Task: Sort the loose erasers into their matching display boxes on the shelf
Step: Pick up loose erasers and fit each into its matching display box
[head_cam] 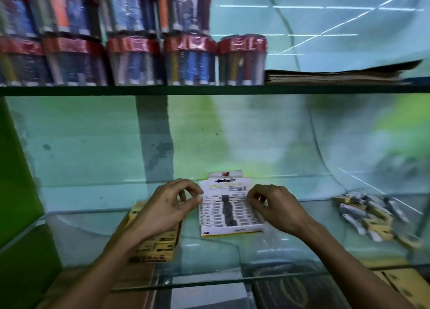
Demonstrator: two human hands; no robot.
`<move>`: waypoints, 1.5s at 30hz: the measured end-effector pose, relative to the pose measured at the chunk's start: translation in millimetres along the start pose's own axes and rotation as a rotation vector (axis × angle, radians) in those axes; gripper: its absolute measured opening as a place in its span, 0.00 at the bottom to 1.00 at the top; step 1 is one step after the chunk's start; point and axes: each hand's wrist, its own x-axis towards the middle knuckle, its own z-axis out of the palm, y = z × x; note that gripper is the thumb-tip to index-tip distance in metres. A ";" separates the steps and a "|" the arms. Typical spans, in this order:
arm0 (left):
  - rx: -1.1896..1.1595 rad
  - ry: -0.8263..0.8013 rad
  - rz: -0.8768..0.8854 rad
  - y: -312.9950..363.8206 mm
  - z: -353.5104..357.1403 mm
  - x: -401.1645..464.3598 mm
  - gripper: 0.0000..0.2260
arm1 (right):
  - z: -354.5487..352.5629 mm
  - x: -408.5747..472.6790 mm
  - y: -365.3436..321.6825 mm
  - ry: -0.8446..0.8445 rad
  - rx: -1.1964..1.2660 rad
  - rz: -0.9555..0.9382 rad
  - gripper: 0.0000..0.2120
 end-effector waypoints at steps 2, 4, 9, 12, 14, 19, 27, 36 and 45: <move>-0.096 -0.019 0.030 20.8 20.1 7.8 0.04 | -8.7 -11.3 15.8 0.020 0.019 0.014 0.05; -0.148 -0.037 0.059 38.6 41.1 16.4 0.04 | -17.4 -23.3 31.6 0.038 0.028 0.036 0.05; -0.247 -0.134 0.098 75.7 87.4 36.7 0.04 | -41.9 -49.6 67.8 0.058 -0.020 0.098 0.05; -0.234 -0.186 0.119 93.1 111.9 48.4 0.04 | -57.8 -58.0 95.0 0.089 -0.058 0.184 0.04; -0.198 -0.210 0.136 101.5 125.6 54.6 0.04 | -67.7 -58.0 117.7 0.120 -0.120 0.291 0.07; -0.198 -0.266 0.137 114.7 151.1 63.2 0.04 | -85.6 -45.8 157.0 0.068 -0.329 0.533 0.21; -0.206 -0.258 0.145 119.5 161.8 64.3 0.03 | -84.2 -39.4 173.2 -0.058 -0.423 0.550 0.21; -0.215 -0.186 0.086 108.5 149.1 64.0 0.04 | -86.9 -56.2 155.3 0.225 0.037 0.144 0.14; -0.573 -0.185 -0.189 112.6 138.1 57.3 0.06 | -64.3 -60.5 87.2 0.178 0.429 0.062 0.13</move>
